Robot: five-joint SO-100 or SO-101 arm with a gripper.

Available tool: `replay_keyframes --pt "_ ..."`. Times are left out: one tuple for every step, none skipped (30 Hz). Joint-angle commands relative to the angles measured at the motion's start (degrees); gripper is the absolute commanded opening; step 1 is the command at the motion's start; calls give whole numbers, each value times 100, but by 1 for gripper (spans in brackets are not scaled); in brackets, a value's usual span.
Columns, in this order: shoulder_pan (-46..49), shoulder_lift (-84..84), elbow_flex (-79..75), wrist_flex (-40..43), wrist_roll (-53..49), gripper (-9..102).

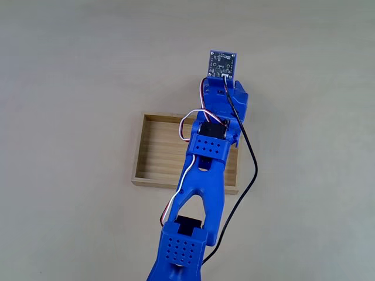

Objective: Place the black cylinder in the wooden box then return to rest.

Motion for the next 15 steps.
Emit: replay_keyframes --pt "-141 -237 -694 -185 -35 19" --pt "-149 -237 -694 -185 -44 17" --pt "-158 -237 -694 -185 -44 16" --pt "-167 -237 -694 -185 -44 16" --pt "-176 -237 -694 -185 -44 16" --pt "-185 -237 -694 -185 -53 16" --pt "-185 -237 -694 -185 -53 16" --pt "-185 -237 -694 -185 -53 16" --pt "-185 -237 -694 -185 -62 16" --pt "-185 -237 -694 -185 -62 16" --pt "-185 -237 -694 -185 -70 16" --pt "-185 -237 -694 -185 -79 16" --pt "-185 -237 -694 -176 -88 16" --pt "-185 -246 -686 -167 -88 16" --pt "-185 -255 -686 -158 -97 16"
